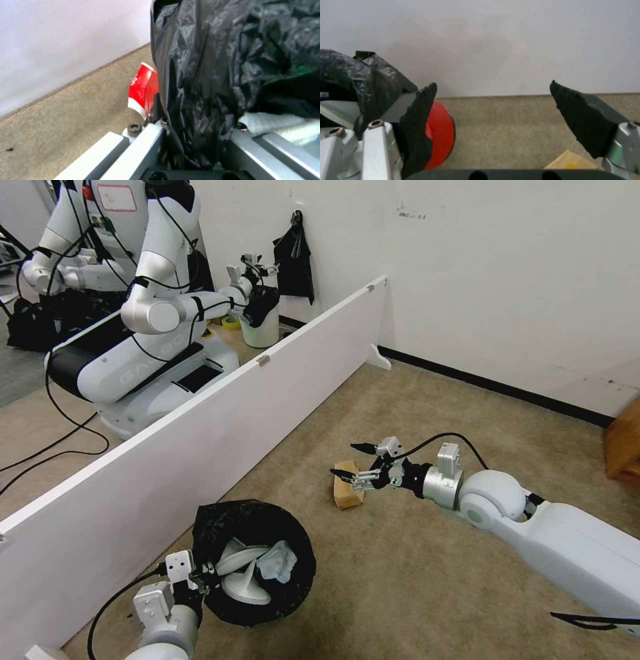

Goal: Pick up the trash bin, then pick up the garbage from the floor and place it into the trash bin.

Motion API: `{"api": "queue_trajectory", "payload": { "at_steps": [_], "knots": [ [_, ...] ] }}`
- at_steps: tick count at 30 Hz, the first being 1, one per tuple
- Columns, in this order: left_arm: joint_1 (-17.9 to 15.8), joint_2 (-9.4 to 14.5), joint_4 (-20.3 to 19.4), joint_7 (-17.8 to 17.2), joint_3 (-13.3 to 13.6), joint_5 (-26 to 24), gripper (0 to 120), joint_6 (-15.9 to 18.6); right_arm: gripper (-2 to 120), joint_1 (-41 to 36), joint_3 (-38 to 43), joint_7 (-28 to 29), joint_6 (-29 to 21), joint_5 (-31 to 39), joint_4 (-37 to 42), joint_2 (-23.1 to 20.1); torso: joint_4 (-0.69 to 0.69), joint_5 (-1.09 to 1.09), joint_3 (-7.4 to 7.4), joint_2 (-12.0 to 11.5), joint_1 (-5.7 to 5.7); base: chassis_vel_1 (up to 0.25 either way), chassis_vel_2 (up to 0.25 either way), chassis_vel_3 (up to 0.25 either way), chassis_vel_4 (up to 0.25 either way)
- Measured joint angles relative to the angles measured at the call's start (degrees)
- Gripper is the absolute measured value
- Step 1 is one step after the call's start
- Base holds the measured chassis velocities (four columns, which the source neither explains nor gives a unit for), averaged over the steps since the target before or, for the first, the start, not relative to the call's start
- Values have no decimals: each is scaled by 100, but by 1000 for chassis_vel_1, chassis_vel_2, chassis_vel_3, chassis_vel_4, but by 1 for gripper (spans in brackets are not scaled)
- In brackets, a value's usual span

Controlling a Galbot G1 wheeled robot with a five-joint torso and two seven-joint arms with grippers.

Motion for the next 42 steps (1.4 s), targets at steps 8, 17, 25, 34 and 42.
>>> {"api": "queue_trajectory", "payload": {
  "at_steps": [8,17,25,34,42],
  "knots": [
    [169,-340,-27,70,-7,282,0,-242,88,-26,42,130,-113,-71,11,132,0,-1,1,0,0,0,0,0,0],
    [207,-353,-37,161,-109,408,0,-342,88,-208,324,409,-154,-61,109,290,0,0,0,0,0,0,0,0,0],
    [172,-294,-14,163,-104,402,0,-342,88,-311,417,531,-144,56,154,325,0,-1,0,0,0,0,0,0,0],
    [129,-266,3,161,-100,386,0,-338,88,-327,435,605,-112,134,168,375,0,-1,1,0,0,0,0,0,0],
    [122,-252,13,162,-107,386,0,-335,88,-311,466,585,-104,136,143,387,0,0,0,0,0,0,0,0,0]
  ]
}}
